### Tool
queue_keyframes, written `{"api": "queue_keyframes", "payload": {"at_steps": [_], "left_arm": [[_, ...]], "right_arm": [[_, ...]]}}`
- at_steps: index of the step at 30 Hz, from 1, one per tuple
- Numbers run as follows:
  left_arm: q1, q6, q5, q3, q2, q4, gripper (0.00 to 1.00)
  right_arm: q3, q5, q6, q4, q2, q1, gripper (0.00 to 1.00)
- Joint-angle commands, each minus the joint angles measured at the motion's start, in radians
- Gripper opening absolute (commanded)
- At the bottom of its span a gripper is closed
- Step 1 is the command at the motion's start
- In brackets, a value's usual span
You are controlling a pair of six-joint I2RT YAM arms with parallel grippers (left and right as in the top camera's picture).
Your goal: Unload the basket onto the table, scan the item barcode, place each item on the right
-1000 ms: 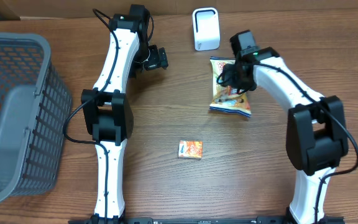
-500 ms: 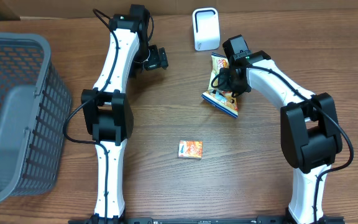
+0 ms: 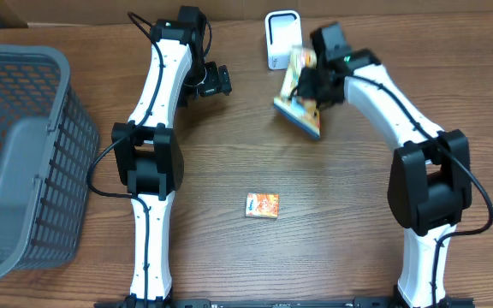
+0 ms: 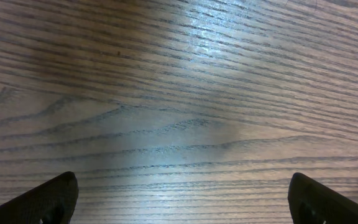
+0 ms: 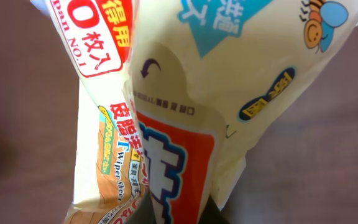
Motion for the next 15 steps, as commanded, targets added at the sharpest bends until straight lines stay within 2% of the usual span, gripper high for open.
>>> {"api": "queue_keyframes", "payload": {"at_steps": [1, 5, 15], "left_arm": [[-0.006, 0.001, -0.007, 0.015, 0.004, 0.0, 1.0], [-0.006, 0.001, -0.008, 0.015, 0.004, 0.0, 1.0], [-0.006, 0.001, -0.008, 0.015, 0.004, 0.0, 1.0]], "right_arm": [[0.081, -0.007, 0.01, 0.029, -0.026, -0.01, 0.04], [0.084, -0.014, 0.021, 0.129, -0.025, -0.01, 0.04], [0.08, -0.014, 0.174, 0.407, 0.034, 0.003, 0.04]]}}
